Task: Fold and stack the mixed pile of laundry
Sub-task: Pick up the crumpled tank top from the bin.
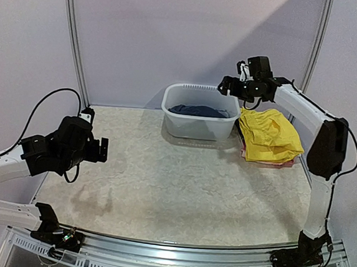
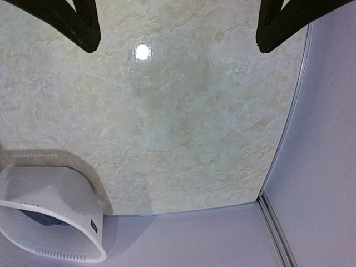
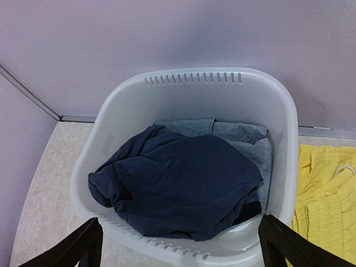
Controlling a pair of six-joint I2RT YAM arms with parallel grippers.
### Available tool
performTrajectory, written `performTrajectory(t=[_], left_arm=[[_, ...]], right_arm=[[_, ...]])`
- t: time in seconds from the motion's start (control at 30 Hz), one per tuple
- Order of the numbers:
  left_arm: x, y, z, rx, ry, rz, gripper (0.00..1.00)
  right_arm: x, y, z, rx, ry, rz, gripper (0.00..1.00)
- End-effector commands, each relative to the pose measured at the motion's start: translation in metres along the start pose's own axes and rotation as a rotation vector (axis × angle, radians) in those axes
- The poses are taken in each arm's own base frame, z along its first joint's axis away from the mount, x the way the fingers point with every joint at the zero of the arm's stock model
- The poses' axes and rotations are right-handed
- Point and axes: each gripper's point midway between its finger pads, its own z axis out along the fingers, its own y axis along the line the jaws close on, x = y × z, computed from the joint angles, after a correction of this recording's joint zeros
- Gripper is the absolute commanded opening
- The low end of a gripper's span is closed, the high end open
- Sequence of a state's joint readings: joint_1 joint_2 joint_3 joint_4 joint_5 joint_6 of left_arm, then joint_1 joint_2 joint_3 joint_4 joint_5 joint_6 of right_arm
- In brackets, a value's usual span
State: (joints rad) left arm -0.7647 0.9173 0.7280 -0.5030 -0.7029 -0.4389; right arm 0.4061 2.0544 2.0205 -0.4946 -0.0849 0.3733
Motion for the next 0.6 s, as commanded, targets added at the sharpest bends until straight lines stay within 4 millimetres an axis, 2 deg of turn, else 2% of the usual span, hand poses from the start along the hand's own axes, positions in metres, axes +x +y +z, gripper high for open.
performTrajectory(t=[0.0, 0.03, 0.1, 0.2, 0.27, 0.47, 0.57], left_arm=[[0.003, 0.004, 0.006, -0.030, 0.008, 0.010, 1.00], [0.004, 0.003, 0.007, -0.030, 0.009, 0.012, 0.99], [0.005, 0.001, 0.011, -0.033, 0.014, 0.020, 1.00], [0.008, -0.003, 0.016, -0.038, 0.027, 0.033, 1.00], [0.009, -0.005, 0.020, -0.042, 0.035, 0.040, 1.00], [0.003, -0.019, 0.031, -0.027, 0.043, 0.062, 1.00], [-0.006, -0.033, 0.037, -0.001, 0.041, 0.065, 1.00]], right_arm=[[0.025, -0.013, 0.041, 0.061, 0.120, -0.078, 0.99], [0.020, -0.012, 0.047, 0.055, 0.107, -0.094, 0.99], [0.026, -0.015, 0.071, 0.047, 0.114, -0.111, 0.99], [0.024, -0.011, 0.093, 0.009, 0.085, -0.139, 0.99], [0.029, -0.010, 0.107, -0.022, 0.078, -0.150, 0.99], [0.043, -0.013, 0.130, -0.076, 0.098, -0.132, 0.98], [0.049, -0.005, 0.133, -0.139, 0.116, -0.109, 0.95]])
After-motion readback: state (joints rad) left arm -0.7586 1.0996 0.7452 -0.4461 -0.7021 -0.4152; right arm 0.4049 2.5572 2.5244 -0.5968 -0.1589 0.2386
